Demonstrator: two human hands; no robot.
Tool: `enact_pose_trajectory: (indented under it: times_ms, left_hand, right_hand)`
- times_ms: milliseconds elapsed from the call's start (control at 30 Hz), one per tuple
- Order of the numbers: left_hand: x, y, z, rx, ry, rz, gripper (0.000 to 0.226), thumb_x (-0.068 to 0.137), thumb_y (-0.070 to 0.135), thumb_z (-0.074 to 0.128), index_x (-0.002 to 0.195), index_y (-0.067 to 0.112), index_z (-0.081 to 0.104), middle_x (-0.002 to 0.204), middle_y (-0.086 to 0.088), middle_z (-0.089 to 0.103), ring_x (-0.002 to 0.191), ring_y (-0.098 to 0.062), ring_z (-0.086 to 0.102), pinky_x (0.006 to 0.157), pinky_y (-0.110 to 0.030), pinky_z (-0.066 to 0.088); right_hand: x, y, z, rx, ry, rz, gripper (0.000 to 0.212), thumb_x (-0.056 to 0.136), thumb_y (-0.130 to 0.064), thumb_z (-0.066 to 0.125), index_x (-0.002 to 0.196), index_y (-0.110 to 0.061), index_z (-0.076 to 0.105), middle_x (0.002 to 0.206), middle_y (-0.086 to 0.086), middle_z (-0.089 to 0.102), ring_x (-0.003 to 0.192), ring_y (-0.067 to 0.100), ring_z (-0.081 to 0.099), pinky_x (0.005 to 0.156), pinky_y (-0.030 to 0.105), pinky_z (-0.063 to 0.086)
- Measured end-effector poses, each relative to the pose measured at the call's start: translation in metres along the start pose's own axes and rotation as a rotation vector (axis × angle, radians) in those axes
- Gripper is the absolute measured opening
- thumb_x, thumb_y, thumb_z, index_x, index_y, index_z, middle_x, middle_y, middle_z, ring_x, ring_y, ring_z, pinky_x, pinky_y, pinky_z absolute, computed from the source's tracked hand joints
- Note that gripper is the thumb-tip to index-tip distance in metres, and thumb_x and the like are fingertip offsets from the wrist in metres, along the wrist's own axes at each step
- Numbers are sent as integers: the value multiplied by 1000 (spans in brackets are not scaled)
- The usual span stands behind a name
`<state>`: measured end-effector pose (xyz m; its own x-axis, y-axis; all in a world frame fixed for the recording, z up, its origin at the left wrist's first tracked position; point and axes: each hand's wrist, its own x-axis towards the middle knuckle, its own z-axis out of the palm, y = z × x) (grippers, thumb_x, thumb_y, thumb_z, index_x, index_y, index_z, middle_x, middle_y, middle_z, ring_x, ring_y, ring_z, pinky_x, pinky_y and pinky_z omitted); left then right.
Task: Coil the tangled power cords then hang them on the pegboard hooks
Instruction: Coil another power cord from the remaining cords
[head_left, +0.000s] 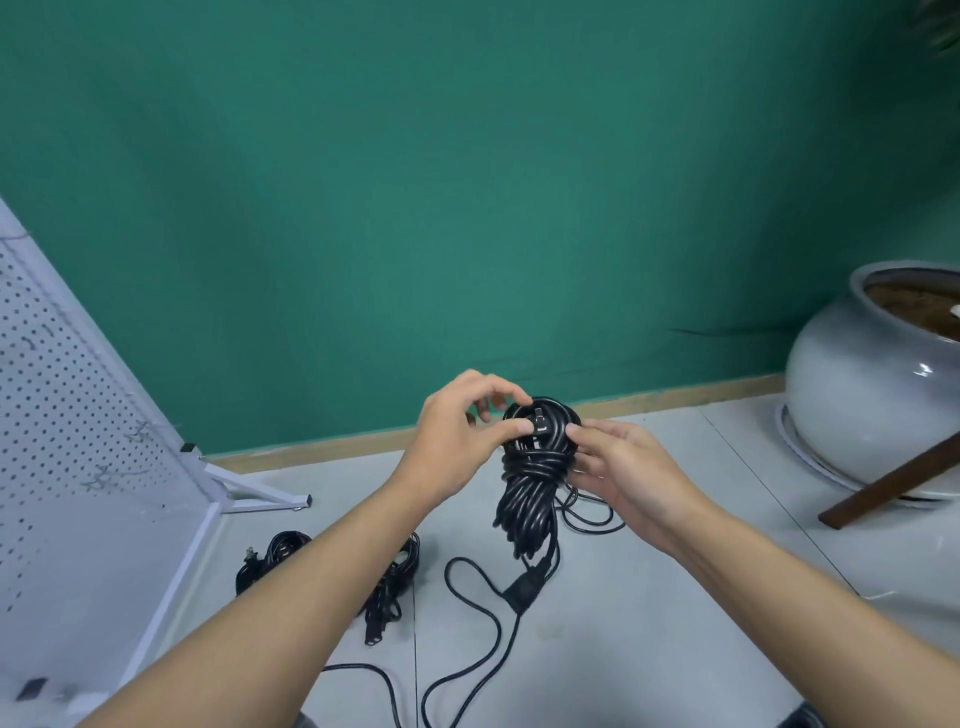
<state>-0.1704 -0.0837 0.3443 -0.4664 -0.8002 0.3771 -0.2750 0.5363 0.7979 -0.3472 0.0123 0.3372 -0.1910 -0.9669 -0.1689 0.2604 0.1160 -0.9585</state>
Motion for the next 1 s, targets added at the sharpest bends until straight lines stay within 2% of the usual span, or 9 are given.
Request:
enact_pose_trajectory:
  times_ms: [100, 267, 400, 600, 700, 833, 867, 933, 1000]
  left_hand:
    - [-4, -2, -1, 94, -2, 63, 16, 86, 22, 83, 101, 28, 83, 93, 11, 67, 79, -9, 61, 76, -16, 47]
    - [-13, -4, -1, 99, -73, 66, 32, 91, 22, 78, 123, 24, 76, 106, 5, 58, 99, -5, 60, 94, -13, 48]
    - [-13, -7, -9, 133, -71, 52, 32, 89, 31, 80, 120, 27, 77, 104, 6, 57, 100, -5, 60, 95, -13, 48]
    - [-15, -18, -24, 238, -102, 75, 33, 84, 34, 84, 113, 20, 79, 97, 17, 50, 81, -4, 56, 85, -29, 55]
    - [-21, -23, -33, 328, -132, 100, 30, 90, 41, 77, 113, 22, 76, 101, 18, 49, 88, -9, 58, 87, -35, 56]
    - [-27, -28, -43, 521, -251, 136, 30, 102, 41, 59, 119, 16, 62, 116, 9, 47, 85, -14, 56, 85, -32, 49]
    - [-28, -29, -45, 567, -279, 146, 32, 104, 40, 55, 121, 14, 59, 118, 7, 46, 81, -14, 52, 82, -29, 46]
    - [-29, -32, -48, 660, -327, 163, 34, 107, 40, 49, 122, 10, 55, 118, 2, 46, 80, -14, 48, 77, -25, 39]
    - [-29, -36, -51, 714, -353, 155, 35, 107, 42, 46, 121, 10, 54, 114, 0, 46, 83, -17, 52, 76, -27, 40]
  right_hand:
    - [5, 3, 4, -15, 30, -36, 24, 106, -8, 50, 112, 1, 72, 107, 16, 78, 95, 23, 74, 82, 27, 58]
    - [12, 5, 10, -84, 75, -72, 21, 105, -8, 52, 107, -5, 73, 104, 12, 78, 92, 18, 74, 84, 29, 58]
    - [17, 8, 19, -163, 82, -87, 24, 106, -8, 50, 107, -7, 74, 99, 8, 79, 91, 19, 75, 87, 30, 60]
    - [22, 15, 33, -287, 65, -80, 18, 104, -13, 57, 109, -14, 74, 101, 2, 80, 93, 17, 75, 96, 39, 57]
    - [23, 15, 38, -338, 55, -115, 17, 103, -14, 58, 108, -18, 74, 100, -4, 80, 94, 11, 75, 93, 32, 59]
    - [24, 18, 46, -344, 1, -105, 19, 102, -13, 58, 114, -18, 73, 99, -5, 80, 91, 8, 73, 92, 29, 58]
    - [24, 21, 49, -358, -8, -90, 21, 102, -16, 59, 120, -19, 70, 101, -4, 79, 92, 6, 72, 94, 30, 59]
    - [26, 27, 53, -409, -12, -76, 40, 97, -30, 65, 138, -29, 60, 121, -1, 72, 108, 6, 69, 101, 34, 56]
    - [27, 30, 55, -494, -68, -61, 58, 90, -38, 68, 145, -42, 51, 135, -12, 63, 120, 4, 62, 109, 39, 50]
